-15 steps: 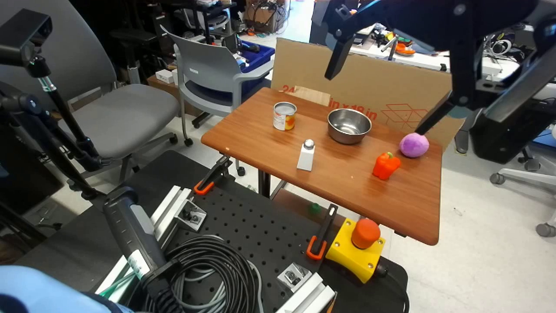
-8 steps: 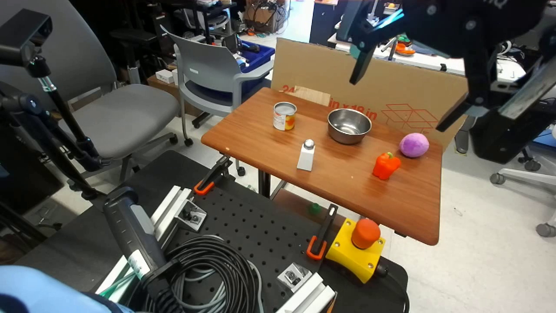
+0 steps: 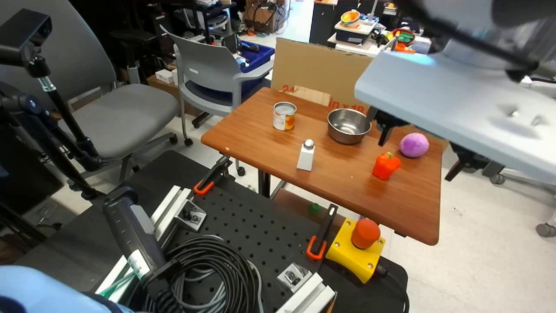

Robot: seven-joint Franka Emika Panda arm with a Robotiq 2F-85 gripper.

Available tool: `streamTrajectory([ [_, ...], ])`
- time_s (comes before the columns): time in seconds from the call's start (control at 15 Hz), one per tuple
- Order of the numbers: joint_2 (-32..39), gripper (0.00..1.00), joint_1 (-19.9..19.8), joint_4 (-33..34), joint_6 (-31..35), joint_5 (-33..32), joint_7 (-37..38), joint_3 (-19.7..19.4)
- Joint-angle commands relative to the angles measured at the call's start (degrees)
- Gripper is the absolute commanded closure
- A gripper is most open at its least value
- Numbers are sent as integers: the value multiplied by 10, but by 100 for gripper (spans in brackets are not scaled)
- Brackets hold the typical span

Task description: Move the orange pepper to the front right corner

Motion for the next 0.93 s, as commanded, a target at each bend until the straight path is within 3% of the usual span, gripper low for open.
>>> streamTrajectory([
  [0.0,151,0,-12,39,114,-8,38,24],
  [0.33,326,0,20,145,160,0,125,41],
  [0.53,379,0,50,209,140,14,154,39],
  [0.87,427,0,54,281,94,36,167,61],
])
